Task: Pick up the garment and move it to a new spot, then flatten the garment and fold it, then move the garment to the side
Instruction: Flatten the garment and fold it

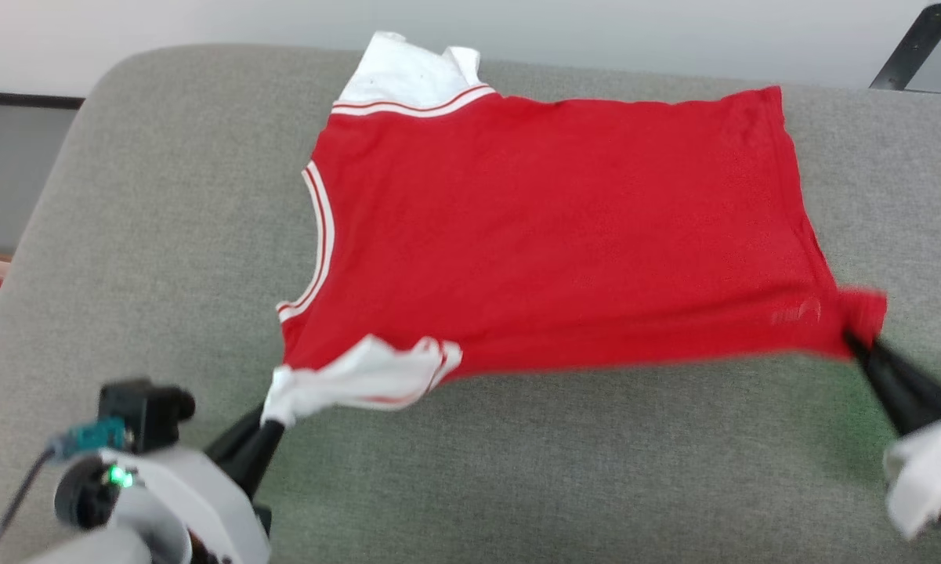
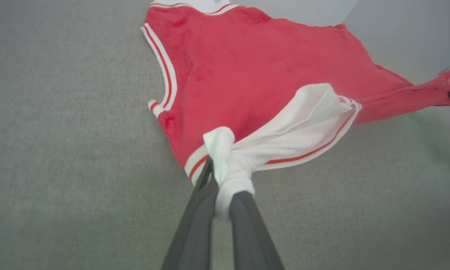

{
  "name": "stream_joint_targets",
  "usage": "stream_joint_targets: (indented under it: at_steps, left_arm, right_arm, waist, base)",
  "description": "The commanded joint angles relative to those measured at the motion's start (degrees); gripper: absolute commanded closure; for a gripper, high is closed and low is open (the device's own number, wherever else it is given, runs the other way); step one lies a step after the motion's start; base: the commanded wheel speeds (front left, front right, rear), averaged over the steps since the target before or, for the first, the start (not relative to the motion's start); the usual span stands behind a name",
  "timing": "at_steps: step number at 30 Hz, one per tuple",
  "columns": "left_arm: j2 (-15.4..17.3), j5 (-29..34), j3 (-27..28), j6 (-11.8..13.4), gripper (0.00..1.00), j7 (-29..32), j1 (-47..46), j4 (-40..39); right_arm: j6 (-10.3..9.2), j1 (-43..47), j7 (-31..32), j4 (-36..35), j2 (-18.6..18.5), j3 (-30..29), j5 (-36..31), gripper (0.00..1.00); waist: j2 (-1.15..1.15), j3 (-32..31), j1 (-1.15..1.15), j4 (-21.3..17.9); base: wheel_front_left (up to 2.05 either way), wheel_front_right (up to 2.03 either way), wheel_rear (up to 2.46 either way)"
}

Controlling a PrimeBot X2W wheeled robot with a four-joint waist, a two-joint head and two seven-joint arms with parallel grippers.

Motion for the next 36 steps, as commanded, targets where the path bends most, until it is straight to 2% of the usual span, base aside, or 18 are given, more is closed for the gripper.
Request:
stream_joint_targets:
  at_steps: [1,4,8,11,15,20,23,26,31,36]
  left_arm:
    - [0.45,-0.77,0.99,1.72,1.0,-0.69,2.65,-0.87]
    - [0.28,-1.72,2.76,3.97,1.0,-1.07,8.18,-3.2]
    - [-1.32,-2.35,7.89,6.75,1.0,-1.14,16.08,-6.08]
    - [-1.8,-1.16,11.88,7.69,1.0,-1.08,21.23,-8.02]
    - [0.76,1.3,15.11,8.37,1.0,-1.1,23.92,-10.32]
    - [6.27,4.93,16.99,8.75,1.0,1.31,19.0,-12.3]
    - [8.35,7.46,17.71,7.49,1.0,5.58,13.63,-12.38]
    - [8.56,9.65,18.16,5.6,1.0,10.18,7.74,-10.83]
    - [4.93,12.74,16.54,0.5,1.0,17.47,-0.95,-4.75]
    - [-0.75,12.37,14.77,-3.92,1.0,22.04,-6.02,3.38]
  right_arm:
    - [-0.09,4.37,0.13,-2.09,1.05,-2.46,-1.45,1.0]
    - [-0.09,12.1,0.55,-6.87,2.9,-7.48,-4.28,1.0]
    - [-0.09,21.07,1.64,-12.37,6.33,-13.23,-6.54,1.0]
    - [-0.09,24.78,2.64,-15.85,8.63,-16.21,-7.58,1.0]
    - [-0.09,24.97,4.78,-19.45,9.94,-17.39,-7.93,1.0]
    - [-0.09,20.63,10.07,-22.79,10.31,-17.79,-7.14,1.0]
    - [-0.09,16.88,13.87,-23.71,10.19,-17.68,-7.01,1.0]
    - [-0.09,12.64,17.38,-23.48,10.35,-16.94,-7.11,1.0]
    - [-0.09,6.64,21.38,-21.22,10.93,-15.25,-7.02,1.0]
    - [-0.09,3.15,23.19,-17.11,11.67,-13.66,-7.0,1.0]
  waist:
    - [0.0,0.39,0.0,0.09]
    - [0.0,1.18,0.0,-0.26]
    - [0.0,2.49,0.0,-0.94]
    - [0.0,3.55,0.0,-1.44]
    - [0.0,4.56,0.0,-2.08]
    - [0.0,5.54,0.0,-2.68]
    - [0.0,6.43,0.0,-2.93]
    - [0.0,7.69,0.0,-3.23]
    - [0.0,9.86,0.0,-3.75]
    - [0.0,11.32,0.0,-4.09]
  base:
    - [0.0,0.0,0.0]
    - [0.0,0.0,0.0]
    - [0.0,0.0,0.0]
    - [0.0,0.0,0.0]
    - [0.0,0.0,0.0]
    - [0.0,0.0,0.0]
    - [0.0,0.0,0.0]
    - [0.0,0.0,0.0]
    - [0.0,0.0,0.0]
    - [0.0,0.0,0.0]
